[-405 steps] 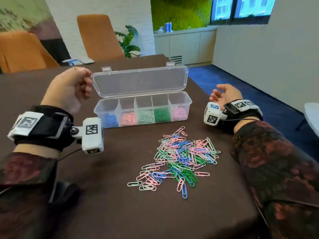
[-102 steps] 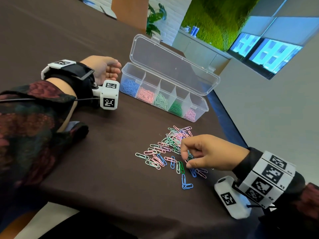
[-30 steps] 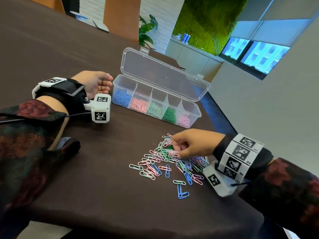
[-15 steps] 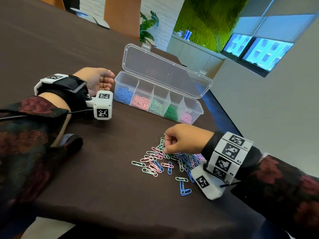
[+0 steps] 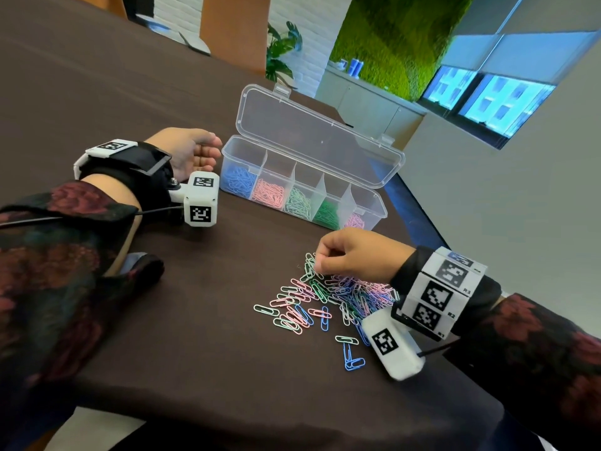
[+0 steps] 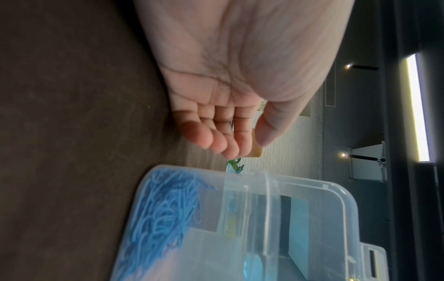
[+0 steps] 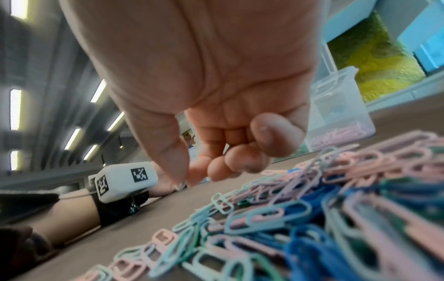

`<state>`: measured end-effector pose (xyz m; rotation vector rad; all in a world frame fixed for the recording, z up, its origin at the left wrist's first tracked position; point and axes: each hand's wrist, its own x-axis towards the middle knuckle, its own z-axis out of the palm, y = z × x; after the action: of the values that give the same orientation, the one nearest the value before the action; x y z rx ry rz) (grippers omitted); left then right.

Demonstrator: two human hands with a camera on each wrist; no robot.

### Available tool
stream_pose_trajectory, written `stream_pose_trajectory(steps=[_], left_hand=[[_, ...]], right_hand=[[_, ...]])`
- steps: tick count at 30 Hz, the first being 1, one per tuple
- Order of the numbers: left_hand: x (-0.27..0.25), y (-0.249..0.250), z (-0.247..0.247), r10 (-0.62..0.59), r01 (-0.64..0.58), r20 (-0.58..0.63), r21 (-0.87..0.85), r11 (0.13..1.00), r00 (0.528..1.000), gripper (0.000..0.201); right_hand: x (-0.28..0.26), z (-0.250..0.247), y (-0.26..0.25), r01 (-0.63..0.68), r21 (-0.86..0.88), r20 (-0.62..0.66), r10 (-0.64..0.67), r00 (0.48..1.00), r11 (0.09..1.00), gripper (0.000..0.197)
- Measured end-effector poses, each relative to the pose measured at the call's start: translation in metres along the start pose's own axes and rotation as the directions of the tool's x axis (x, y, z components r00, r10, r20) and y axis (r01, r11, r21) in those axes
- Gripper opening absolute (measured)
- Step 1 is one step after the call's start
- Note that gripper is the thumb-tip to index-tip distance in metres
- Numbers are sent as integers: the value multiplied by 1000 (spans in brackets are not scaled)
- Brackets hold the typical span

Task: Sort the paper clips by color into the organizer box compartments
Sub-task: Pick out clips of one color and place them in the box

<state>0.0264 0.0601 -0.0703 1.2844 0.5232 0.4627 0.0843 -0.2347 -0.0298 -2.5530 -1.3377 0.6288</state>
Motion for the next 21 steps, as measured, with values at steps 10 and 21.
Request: stream_pose_trajectory(steps=[10,21], left_hand=[[0,-1,0,4,-4,-6,15,1000,1000,18],[3,-2,-2,-8,8,-8,-16,1000,1000,20]], right_hand=[[-7,10,-5,0,-198,93,19,996,980,13],[-5,11,-4,65,-231,57,-53,997,971,23]])
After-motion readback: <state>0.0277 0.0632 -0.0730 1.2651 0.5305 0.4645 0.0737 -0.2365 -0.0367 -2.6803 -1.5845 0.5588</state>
